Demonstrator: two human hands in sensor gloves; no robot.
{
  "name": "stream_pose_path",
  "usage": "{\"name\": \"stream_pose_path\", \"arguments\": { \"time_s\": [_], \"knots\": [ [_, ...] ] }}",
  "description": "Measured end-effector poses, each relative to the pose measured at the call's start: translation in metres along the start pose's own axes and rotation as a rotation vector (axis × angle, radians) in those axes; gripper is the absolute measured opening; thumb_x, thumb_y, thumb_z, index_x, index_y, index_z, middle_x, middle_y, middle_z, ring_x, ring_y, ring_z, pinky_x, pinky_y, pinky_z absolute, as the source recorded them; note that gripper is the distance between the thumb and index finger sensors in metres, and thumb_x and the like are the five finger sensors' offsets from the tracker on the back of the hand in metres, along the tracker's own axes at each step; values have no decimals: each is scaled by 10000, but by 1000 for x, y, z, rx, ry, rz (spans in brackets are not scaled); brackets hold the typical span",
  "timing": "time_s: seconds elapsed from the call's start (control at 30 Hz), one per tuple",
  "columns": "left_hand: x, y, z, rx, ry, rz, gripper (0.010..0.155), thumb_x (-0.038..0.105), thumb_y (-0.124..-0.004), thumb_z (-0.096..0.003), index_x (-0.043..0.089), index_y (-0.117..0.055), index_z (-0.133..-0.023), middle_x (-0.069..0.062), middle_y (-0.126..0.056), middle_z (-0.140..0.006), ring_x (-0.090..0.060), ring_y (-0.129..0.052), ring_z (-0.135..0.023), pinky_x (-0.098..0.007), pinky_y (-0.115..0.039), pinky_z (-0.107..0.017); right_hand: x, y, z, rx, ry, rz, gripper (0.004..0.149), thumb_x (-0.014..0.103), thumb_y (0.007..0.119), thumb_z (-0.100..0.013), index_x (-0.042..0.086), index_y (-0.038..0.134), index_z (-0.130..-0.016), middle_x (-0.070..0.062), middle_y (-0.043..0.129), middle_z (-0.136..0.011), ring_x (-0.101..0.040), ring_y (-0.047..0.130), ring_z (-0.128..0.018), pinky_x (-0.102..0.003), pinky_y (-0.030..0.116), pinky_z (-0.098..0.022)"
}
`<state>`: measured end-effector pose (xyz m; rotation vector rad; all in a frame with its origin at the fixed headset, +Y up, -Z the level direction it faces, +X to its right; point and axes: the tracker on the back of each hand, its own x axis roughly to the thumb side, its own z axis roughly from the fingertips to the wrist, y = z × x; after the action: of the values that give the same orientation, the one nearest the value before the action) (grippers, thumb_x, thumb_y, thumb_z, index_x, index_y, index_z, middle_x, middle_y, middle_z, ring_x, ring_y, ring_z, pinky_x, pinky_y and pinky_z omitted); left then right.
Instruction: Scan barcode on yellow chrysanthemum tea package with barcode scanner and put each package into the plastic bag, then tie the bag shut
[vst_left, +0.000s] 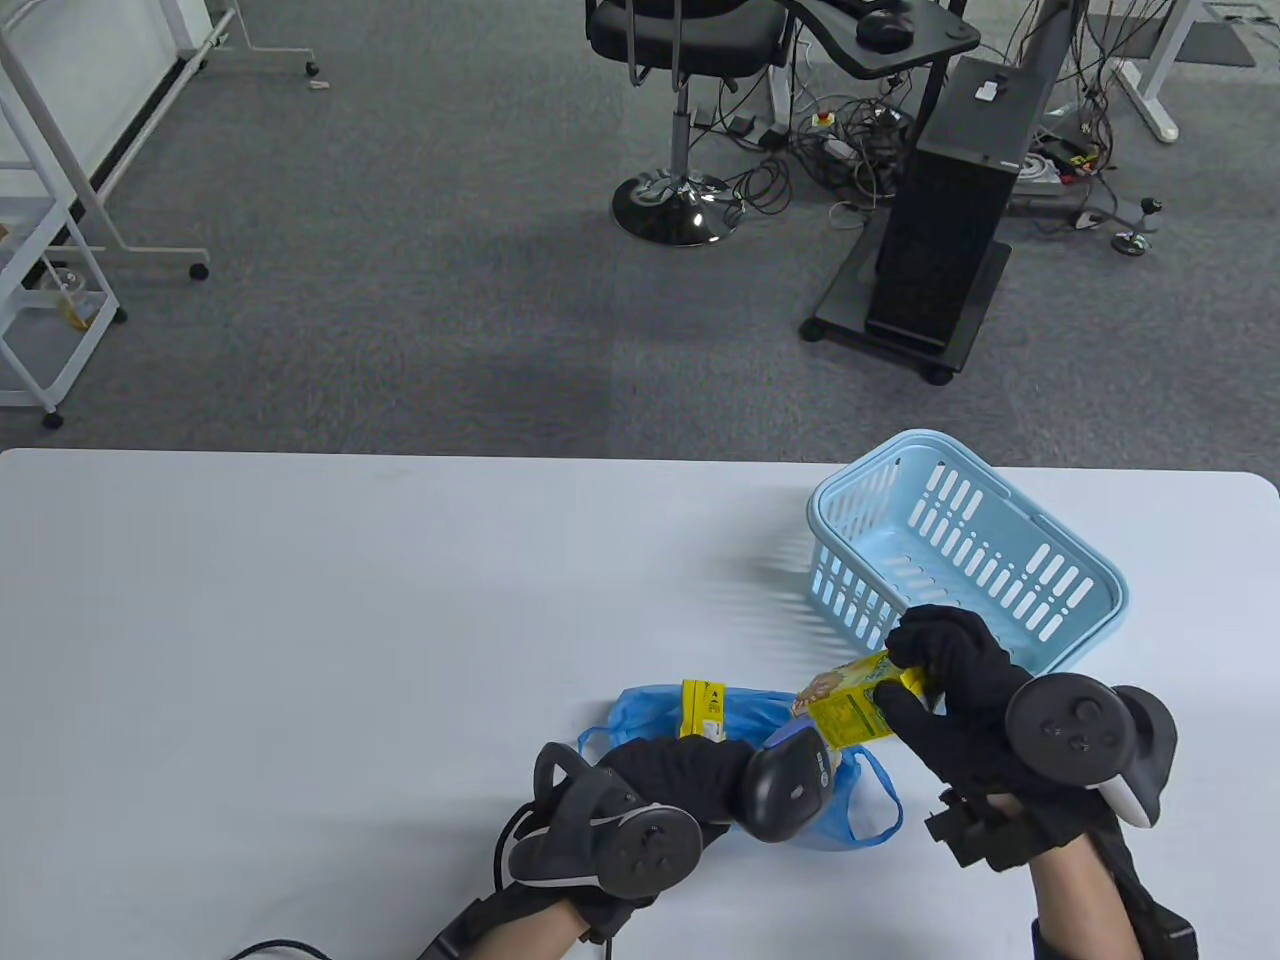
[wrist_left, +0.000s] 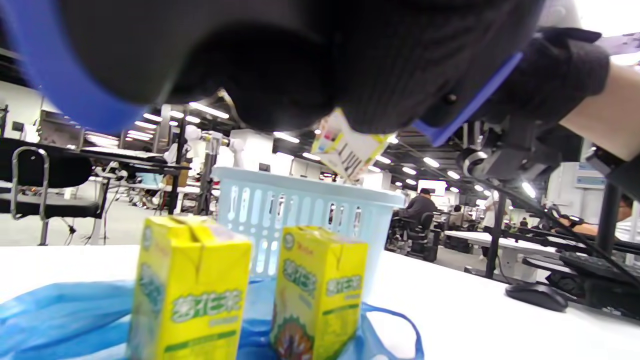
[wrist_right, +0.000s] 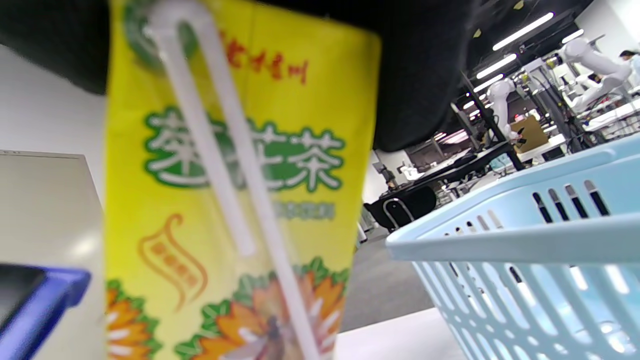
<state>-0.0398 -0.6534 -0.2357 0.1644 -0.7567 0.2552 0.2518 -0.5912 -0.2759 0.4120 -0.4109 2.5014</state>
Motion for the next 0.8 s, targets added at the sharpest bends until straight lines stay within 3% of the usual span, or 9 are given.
{"name": "stream_pose_path", "arguments": {
  "time_s": [0.3,0.4,0.67,0.8],
  "knots": [
    [-14,15,3,-19,76,20,574,379,-916,-473,264,-682,-984,23,-910,-802,-119,-1028,-546,-408,-879,-448,2,5,-1,21,-20,1,606,542,788,-343,218,727,-851,-50,675,-953,-352,820,-812,-449,867,-512],
    [-27,23,7,-2,130,98,579,383,-917,-470,245,-694,-987,3,-927,-802,-143,-1041,-552,-420,-880,-448,6,10,-1,18,-37,14,597,540,792,-342,230,730,-848,-45,669,-959,-348,808,-825,-448,854,-535],
    [-67,58,29,75,270,226,608,434,-887,-485,229,-685,-1020,-40,-906,-872,-213,-1030,-648,-464,-854,-493,38,49,-9,115,-156,68,573,509,817,-344,246,738,-847,-39,655,-977,-331,780,-866,-464,819,-591],
    [-85,69,41,104,326,242,611,463,-885,-486,236,-699,-1022,-51,-903,-885,-229,-1024,-663,-473,-848,-500,48,68,-36,196,-179,164,549,500,849,-311,267,779,-803,-35,651,-985,-314,761,-889,-485,782,-627]
  ]
}}
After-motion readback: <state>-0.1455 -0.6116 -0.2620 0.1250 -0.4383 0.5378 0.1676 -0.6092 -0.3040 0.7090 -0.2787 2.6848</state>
